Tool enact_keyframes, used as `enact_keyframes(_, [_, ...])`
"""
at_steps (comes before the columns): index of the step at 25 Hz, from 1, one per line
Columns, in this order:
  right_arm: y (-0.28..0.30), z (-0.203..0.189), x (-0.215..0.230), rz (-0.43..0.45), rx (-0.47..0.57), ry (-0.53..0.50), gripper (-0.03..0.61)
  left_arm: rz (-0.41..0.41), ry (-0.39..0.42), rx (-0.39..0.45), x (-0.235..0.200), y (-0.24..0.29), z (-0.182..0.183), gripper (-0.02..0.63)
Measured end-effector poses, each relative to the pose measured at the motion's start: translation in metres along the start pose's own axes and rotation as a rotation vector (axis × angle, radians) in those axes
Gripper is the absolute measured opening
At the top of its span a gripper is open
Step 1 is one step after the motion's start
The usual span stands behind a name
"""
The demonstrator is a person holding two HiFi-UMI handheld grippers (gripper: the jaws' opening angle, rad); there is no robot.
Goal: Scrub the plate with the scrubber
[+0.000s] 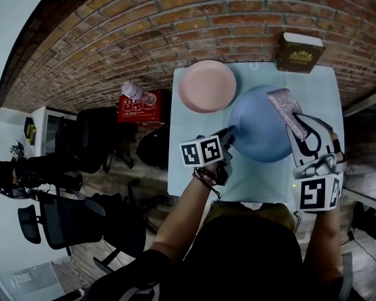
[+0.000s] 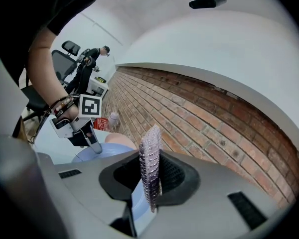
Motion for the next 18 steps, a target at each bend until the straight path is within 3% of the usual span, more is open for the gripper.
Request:
enact_keyframes(10, [0.001,0.051,0.020,-0.083,0.090,-0.011,0.091,-0.125,0.177,0.234,0.098,-0.066,0.066,0.034])
enact_keyframes(18, [-0.016,0.080,0.060,-0.213,0.110,-0.021,0.091,-0.196,0.194,0.334,0.137,-0.094,0.079,0.034])
Point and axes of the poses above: the fingertips, and each gripper's own axes: y forward along the fingers, x to its right, z out of its top, the point moved 5 cm from there along -y, backward along the fingers, and after that the axes turned 7 degrees about -y, right-handed, at the moved point
